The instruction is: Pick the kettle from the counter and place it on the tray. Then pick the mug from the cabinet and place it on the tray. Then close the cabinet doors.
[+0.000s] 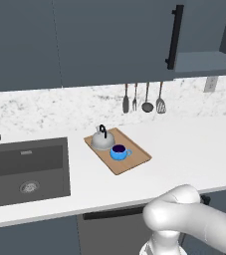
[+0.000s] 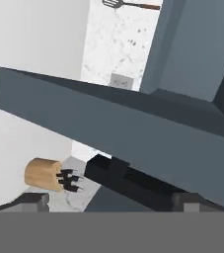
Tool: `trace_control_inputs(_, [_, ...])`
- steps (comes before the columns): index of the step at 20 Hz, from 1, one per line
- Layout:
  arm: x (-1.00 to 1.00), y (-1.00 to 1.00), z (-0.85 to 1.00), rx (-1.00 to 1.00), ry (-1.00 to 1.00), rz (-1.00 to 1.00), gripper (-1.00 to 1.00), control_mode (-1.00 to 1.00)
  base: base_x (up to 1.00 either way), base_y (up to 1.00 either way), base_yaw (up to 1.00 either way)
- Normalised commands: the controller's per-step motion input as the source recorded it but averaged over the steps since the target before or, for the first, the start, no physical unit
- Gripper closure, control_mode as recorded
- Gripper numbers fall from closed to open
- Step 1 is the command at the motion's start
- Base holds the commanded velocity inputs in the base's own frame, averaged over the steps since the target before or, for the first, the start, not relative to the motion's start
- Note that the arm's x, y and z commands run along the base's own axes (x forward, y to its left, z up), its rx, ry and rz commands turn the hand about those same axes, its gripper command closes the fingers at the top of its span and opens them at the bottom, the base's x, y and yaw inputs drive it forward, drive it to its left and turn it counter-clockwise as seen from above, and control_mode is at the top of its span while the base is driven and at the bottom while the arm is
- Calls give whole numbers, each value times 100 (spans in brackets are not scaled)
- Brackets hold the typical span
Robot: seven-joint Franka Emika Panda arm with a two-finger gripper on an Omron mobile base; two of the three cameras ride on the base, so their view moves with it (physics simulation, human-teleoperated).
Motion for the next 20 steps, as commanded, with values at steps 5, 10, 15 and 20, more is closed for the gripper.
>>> trace_control_inputs(5, [37,51,-19,-1,8,20,-100,-100,0,0,0])
trace_control_inputs(10, [48,54,-49,-6,8,12,-100,-100,0,0,0])
trace_control_inputs(15, [62,49,-52,-1,3,6,-100,-100,0,0,0])
trace_control_inputs(20, [66,47,-32,0,0,4,-100,-100,0,0,0])
